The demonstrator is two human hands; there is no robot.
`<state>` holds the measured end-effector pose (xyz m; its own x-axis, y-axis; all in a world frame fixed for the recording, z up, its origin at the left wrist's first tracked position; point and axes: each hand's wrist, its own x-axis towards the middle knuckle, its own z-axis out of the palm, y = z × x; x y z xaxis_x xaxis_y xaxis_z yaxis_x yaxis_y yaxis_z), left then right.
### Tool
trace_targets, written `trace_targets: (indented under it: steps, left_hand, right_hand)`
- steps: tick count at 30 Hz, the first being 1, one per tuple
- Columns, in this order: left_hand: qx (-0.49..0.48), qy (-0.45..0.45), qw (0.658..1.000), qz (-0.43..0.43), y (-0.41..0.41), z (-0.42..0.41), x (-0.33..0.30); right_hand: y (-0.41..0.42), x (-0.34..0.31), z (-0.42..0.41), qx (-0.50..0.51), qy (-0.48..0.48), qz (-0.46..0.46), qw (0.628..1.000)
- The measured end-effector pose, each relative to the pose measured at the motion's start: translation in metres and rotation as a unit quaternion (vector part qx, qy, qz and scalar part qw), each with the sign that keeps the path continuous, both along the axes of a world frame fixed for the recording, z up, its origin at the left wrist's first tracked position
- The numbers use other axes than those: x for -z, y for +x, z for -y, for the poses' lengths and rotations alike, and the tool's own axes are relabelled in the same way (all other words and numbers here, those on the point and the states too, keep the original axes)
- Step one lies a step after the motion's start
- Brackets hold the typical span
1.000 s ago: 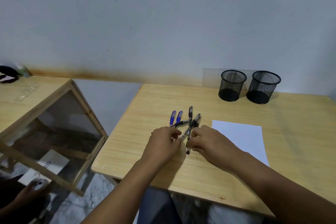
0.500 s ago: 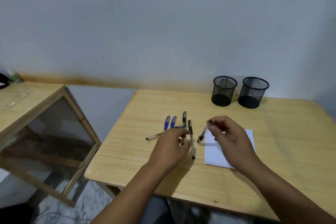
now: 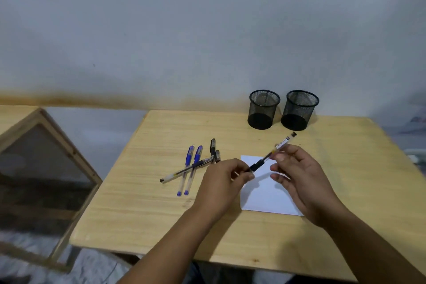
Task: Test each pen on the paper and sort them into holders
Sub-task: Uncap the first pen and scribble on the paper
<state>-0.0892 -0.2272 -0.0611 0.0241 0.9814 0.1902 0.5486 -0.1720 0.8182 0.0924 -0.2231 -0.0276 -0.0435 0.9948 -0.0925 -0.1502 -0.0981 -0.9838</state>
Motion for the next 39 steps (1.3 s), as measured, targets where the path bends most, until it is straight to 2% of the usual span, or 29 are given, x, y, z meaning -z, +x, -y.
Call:
trace_targets:
  steps: [2, 5, 12, 19, 23, 28, 32, 39]
  left_hand:
    - [0.019, 0.002, 1.0, 0.002, 0.002, -0.002, 0.005]
    - [0.042, 0.012, 0.999, -0.021, 0.003, -0.008, 0.011]
    - [0.048, 0.029, 0.998, -0.038, 0.008, -0.023, 0.017]
    - [0.061, 0.036, 0.992, -0.107, 0.011, -0.035, 0.015]
    - [0.06, 0.028, 0.993, -0.1, 0.009, -0.039, 0.016]
    - [0.079, 0.044, 0.993, -0.074, 0.003, -0.045, 0.018]
    - [0.093, 0.036, 0.99, -0.096, -0.003, -0.051, 0.019]
    - [-0.007, 0.04, 0.995, -0.091, -0.014, -0.061, 0.016]
  right_hand:
    - [-0.003, 0.009, 0.001, -0.025, -0.006, 0.083, 0.996]
    - [-0.006, 0.024, 0.0, -0.037, -0.011, 0.122, 0.992]
    - [-0.007, 0.04, -0.02, -0.006, -0.004, 0.092, 0.996]
    - [-0.001, 0.05, -0.034, 0.001, 0.009, 0.095, 0.995]
    - [0.0, 0.051, -0.039, -0.01, 0.015, 0.099, 0.995]
    - [0.0, 0.048, -0.037, -0.015, 0.015, 0.056, 0.998]
    - [-0.002, 0.046, -0.037, -0.008, 0.011, 0.038, 0.999]
    - [0.001, 0.042, -0.04, 0.078, -0.017, 0.032, 0.996]
